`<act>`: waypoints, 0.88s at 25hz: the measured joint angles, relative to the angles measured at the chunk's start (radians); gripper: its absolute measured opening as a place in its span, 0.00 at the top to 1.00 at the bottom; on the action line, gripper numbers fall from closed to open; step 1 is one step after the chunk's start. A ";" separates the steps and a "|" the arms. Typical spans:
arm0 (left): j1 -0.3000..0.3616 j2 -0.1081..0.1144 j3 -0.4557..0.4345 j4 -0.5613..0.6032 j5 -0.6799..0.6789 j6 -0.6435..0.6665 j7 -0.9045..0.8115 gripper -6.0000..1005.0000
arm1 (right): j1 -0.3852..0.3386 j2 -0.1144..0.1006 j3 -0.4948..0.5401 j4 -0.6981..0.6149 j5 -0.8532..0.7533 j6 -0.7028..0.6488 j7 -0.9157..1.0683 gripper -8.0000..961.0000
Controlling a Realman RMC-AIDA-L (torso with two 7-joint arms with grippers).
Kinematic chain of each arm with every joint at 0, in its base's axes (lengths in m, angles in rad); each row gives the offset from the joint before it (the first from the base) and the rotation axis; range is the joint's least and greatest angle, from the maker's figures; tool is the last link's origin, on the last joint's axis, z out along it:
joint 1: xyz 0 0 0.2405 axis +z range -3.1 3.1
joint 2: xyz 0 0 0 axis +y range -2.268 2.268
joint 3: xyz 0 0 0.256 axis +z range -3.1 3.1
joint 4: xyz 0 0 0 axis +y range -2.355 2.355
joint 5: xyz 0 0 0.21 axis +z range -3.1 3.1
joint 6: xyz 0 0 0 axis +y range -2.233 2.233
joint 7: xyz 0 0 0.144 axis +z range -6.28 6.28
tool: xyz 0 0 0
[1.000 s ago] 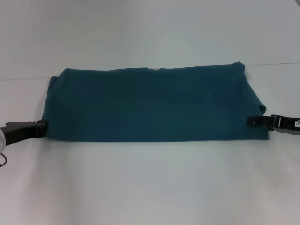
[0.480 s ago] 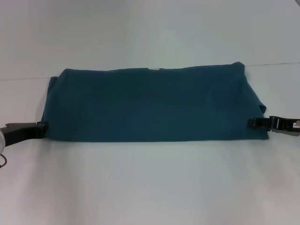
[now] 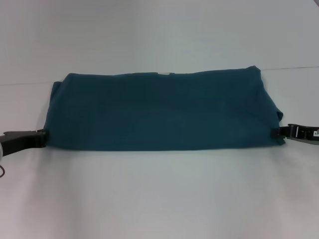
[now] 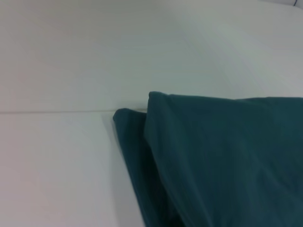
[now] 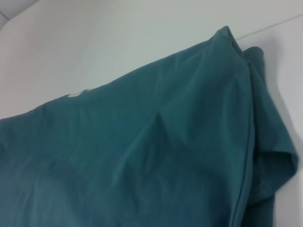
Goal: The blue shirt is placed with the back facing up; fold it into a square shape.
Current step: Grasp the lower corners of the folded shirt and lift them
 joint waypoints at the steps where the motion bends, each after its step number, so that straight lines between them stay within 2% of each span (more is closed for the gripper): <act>1: 0.000 0.000 0.000 0.002 0.008 0.001 -0.005 0.98 | -0.001 0.000 0.002 0.000 0.001 0.000 -0.003 0.76; 2: 0.001 0.000 0.000 0.003 0.018 0.002 -0.011 0.98 | -0.003 0.000 0.003 0.000 0.002 0.000 -0.005 0.81; 13: 0.046 -0.010 0.000 0.087 0.049 0.082 -0.058 0.98 | -0.017 -0.011 0.029 -0.005 0.007 -0.040 -0.037 0.97; 18: 0.075 -0.018 -0.001 0.124 0.049 0.119 -0.060 0.98 | -0.033 -0.012 0.049 -0.012 0.007 -0.080 -0.056 0.97; 22: 0.103 -0.025 -0.002 0.157 0.049 0.143 -0.060 0.98 | -0.058 -0.005 0.051 -0.038 0.007 -0.108 -0.060 0.97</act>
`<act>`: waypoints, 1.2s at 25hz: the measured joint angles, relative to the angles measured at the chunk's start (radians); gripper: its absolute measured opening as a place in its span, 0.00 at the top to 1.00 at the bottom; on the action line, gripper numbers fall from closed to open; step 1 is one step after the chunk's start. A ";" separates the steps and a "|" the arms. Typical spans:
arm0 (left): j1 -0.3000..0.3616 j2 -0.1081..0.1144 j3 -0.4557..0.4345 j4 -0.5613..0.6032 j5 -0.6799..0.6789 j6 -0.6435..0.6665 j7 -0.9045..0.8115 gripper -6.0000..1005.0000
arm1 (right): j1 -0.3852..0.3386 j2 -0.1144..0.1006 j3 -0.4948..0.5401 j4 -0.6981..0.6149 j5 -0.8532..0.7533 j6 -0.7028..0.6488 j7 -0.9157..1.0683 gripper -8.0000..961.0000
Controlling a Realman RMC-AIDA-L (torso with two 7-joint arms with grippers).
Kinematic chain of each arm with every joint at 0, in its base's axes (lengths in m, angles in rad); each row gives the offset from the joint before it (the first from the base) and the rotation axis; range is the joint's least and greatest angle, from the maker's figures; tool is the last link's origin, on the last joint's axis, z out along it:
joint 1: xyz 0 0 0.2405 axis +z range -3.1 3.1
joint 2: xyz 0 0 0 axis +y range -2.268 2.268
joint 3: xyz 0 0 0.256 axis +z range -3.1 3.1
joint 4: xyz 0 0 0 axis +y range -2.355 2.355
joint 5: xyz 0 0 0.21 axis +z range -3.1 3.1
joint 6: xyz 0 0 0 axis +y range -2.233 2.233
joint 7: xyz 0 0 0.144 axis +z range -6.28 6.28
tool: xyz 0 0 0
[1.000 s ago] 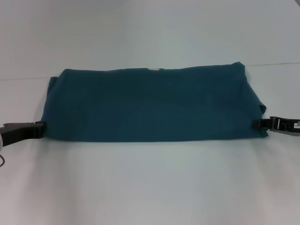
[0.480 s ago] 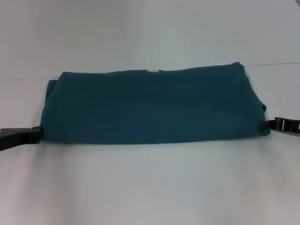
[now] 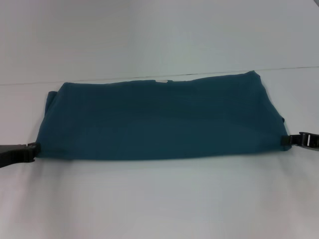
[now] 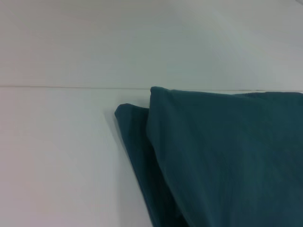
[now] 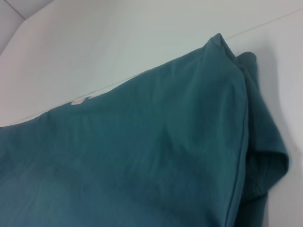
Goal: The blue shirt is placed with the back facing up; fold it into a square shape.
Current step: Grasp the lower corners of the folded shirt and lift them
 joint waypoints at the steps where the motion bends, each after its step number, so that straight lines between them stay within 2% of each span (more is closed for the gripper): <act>1: 0.008 -0.003 0.000 0.012 0.000 0.007 0.000 0.98 | -0.004 0.001 0.001 -0.007 0.000 -0.007 0.000 0.97; 8: 0.042 -0.009 -0.001 0.057 0.000 0.052 0.000 0.98 | -0.030 0.013 0.006 -0.031 0.000 -0.046 -0.009 0.96; 18: 0.088 -0.016 -0.003 0.098 -0.002 0.093 0.000 0.97 | -0.051 0.016 0.025 -0.031 0.000 -0.075 -0.027 0.95; 30: 0.091 -0.016 -0.013 0.099 0.000 0.098 0.000 0.96 | -0.057 0.014 0.037 -0.031 0.000 -0.071 -0.030 0.94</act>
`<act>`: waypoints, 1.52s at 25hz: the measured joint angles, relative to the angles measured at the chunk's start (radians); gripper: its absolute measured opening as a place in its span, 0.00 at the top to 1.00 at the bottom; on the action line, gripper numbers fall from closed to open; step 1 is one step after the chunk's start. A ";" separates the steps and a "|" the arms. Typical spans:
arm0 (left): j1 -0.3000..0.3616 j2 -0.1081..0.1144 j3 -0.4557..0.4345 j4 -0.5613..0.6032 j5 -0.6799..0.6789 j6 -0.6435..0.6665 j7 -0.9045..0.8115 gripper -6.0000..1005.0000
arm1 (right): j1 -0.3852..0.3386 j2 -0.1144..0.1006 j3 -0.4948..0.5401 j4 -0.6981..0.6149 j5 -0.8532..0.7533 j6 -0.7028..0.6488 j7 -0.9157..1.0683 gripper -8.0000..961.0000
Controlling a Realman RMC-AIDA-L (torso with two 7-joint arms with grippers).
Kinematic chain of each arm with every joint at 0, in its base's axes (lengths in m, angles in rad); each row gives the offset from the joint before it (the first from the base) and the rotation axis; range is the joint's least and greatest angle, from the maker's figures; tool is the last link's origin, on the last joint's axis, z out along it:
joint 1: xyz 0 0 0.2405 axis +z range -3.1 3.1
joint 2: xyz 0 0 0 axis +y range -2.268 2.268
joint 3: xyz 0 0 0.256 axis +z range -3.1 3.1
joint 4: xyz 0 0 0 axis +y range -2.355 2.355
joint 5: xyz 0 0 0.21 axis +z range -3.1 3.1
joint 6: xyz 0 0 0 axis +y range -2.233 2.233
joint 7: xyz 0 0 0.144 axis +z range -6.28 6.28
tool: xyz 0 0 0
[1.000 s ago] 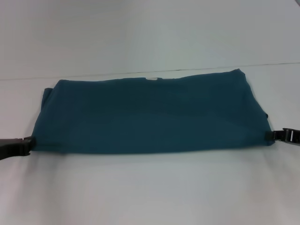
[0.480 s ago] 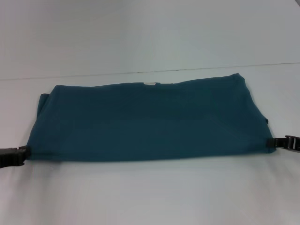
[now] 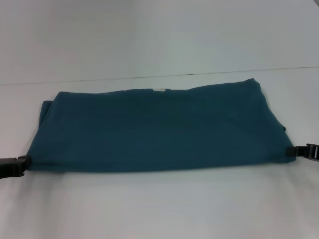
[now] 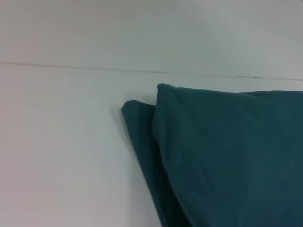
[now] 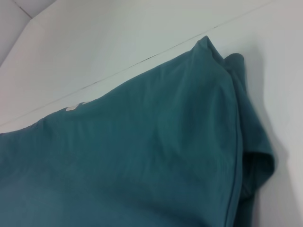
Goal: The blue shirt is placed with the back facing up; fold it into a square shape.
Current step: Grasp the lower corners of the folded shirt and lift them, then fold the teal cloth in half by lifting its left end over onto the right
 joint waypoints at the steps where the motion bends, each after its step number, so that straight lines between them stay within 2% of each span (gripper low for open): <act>1: -0.002 0.000 0.000 0.000 0.000 0.001 0.001 0.96 | 0.001 0.000 0.000 0.000 0.000 -0.001 0.000 0.94; 5: -0.009 0.004 0.000 0.000 -0.004 0.026 0.007 0.95 | 0.008 0.001 0.000 0.000 0.000 -0.005 0.000 0.94; 10: -0.019 0.007 -0.003 0.021 -0.002 0.096 0.003 0.95 | 0.018 -0.009 0.002 0.000 0.001 -0.032 0.000 0.93; 16: -0.024 0.010 -0.034 0.047 -0.002 0.124 -0.004 0.76 | 0.019 0.000 0.014 -0.055 0.002 -0.038 0.001 0.92; 21: -0.033 0.020 -0.086 0.055 0.001 0.117 -0.026 0.66 | 0.014 0.006 0.075 -0.098 0.002 -0.039 -0.001 0.73; 26: -0.031 0.029 -0.120 0.058 0.003 0.137 -0.085 0.55 | 0.024 0.004 0.108 -0.104 0.008 -0.052 -0.011 0.48; 29: -0.026 0.030 -0.129 0.074 0.035 0.198 -0.141 0.34 | 0.034 -0.004 0.108 -0.105 0.043 -0.094 -0.024 0.36; 34: -0.024 0.034 -0.173 0.070 0.068 0.313 -0.200 0.33 | 0.047 -0.016 0.104 -0.105 0.064 -0.125 -0.039 0.14; 38: -0.021 0.038 -0.201 0.055 0.074 0.356 -0.243 0.31 | 0.061 -0.015 0.102 -0.104 0.066 -0.132 -0.052 0.10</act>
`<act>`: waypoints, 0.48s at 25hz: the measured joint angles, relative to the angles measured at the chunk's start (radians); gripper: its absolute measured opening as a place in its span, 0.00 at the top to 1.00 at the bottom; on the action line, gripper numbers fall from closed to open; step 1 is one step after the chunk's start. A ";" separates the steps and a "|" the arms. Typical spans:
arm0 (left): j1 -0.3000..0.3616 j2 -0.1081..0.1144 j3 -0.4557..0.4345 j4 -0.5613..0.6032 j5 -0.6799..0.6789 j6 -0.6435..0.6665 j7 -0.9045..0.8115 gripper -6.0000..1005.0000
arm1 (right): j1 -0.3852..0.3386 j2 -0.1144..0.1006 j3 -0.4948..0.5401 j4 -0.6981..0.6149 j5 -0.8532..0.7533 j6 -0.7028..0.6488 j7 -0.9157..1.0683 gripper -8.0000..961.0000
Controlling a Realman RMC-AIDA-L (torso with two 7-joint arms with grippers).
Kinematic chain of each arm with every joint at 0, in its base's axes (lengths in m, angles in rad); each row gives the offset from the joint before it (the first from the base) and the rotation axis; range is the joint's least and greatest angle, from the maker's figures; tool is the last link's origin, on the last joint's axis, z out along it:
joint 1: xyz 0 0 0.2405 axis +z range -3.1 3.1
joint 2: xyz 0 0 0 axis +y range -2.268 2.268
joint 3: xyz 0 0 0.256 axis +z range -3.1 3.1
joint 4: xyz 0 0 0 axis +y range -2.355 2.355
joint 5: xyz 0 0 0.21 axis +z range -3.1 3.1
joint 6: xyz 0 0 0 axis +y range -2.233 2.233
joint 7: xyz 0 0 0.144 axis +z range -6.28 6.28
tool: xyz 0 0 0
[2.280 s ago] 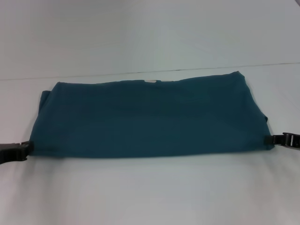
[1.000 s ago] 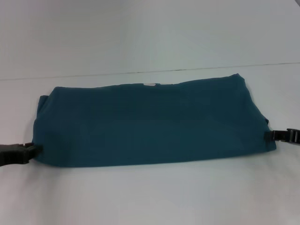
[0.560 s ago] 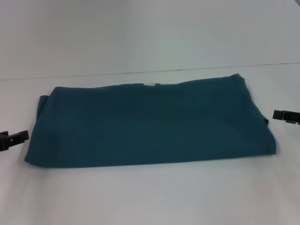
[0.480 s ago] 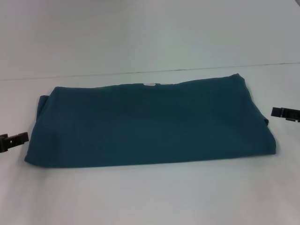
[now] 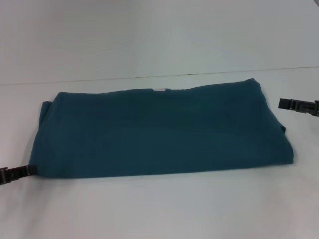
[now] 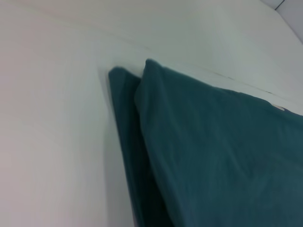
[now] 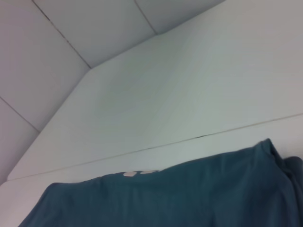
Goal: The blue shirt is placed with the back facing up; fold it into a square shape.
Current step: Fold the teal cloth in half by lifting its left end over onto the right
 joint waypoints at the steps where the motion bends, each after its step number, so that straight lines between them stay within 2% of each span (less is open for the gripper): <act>1: 0.000 0.000 -0.005 -0.003 0.000 0.007 -0.011 0.30 | 0.008 0.001 -0.001 0.000 0.000 -0.001 -0.001 0.09; 7: -0.013 0.004 -0.009 -0.054 0.002 0.000 -0.058 0.28 | 0.033 -0.003 0.005 0.000 0.000 -0.017 -0.009 0.03; 12: -0.025 0.012 -0.006 -0.092 0.006 -0.042 -0.072 0.25 | 0.052 -0.007 0.007 -0.001 0.000 -0.028 -0.009 0.03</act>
